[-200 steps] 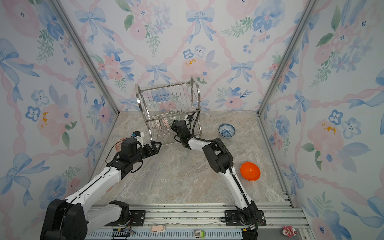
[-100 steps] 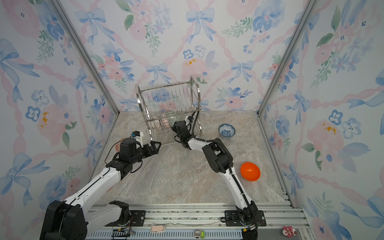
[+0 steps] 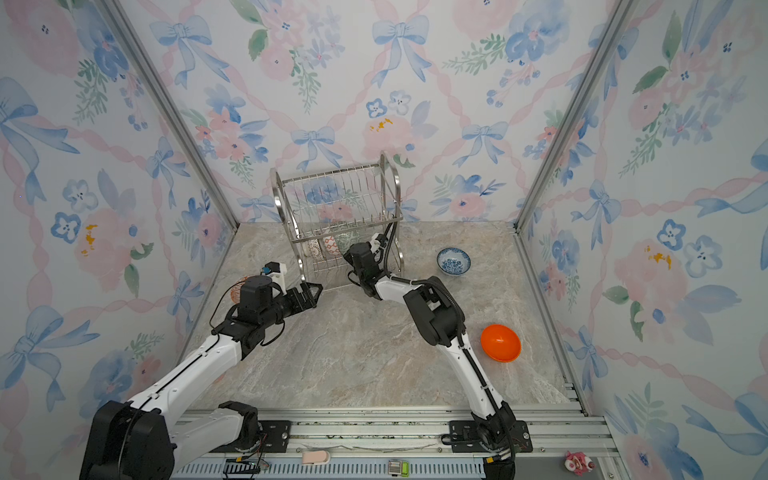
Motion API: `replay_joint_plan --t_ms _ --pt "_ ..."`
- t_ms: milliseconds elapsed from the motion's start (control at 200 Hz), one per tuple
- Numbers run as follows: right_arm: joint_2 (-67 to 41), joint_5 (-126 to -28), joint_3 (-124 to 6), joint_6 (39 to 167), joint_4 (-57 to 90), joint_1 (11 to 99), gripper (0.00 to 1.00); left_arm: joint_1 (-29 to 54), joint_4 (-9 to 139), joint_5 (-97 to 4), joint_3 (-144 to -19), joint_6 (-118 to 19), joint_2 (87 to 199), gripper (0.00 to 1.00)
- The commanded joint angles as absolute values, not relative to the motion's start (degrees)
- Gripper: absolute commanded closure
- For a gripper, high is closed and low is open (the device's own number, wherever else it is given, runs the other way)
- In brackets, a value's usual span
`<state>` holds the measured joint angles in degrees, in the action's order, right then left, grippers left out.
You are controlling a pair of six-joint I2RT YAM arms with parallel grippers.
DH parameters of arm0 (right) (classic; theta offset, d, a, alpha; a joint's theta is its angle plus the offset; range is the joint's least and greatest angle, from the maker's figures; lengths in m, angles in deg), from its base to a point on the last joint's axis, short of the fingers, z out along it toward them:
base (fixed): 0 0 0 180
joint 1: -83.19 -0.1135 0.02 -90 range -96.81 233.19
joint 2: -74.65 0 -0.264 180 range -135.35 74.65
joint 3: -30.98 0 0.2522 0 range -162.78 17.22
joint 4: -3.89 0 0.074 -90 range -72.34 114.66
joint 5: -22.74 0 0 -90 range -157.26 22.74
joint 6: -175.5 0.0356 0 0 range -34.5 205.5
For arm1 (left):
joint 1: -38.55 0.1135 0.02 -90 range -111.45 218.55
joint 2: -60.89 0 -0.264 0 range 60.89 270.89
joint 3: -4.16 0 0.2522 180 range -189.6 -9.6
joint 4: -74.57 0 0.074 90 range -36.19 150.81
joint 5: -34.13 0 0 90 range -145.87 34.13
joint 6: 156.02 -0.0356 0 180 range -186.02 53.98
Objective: Load the bowls into the dish rack
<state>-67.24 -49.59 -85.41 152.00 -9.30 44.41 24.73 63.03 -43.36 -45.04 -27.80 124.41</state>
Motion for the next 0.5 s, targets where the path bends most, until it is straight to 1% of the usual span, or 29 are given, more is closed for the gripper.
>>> replay_joint_plan --t_ms 0,185,390,495 --pt "-70.82 -49.72 -84.05 151.76 -9.72 44.05 0.87 25.04 63.98 -42.69 -44.06 -27.42 123.31 0.02" --pt "-69.65 -48.3 -82.49 151.95 -10.93 43.74 0.93 25.01 64.01 -42.62 -44.02 -27.41 123.29 0.02" --pt "-68.49 -45.65 -81.07 152.58 -11.54 43.38 0.95 24.93 63.89 -42.6 -43.96 -27.42 123.32 0.02" --pt "-67.76 -43.96 -80.67 153.1 -11.53 43.23 0.99 24.9 63.87 -42.51 -43.97 -27.36 123.39 0.02"
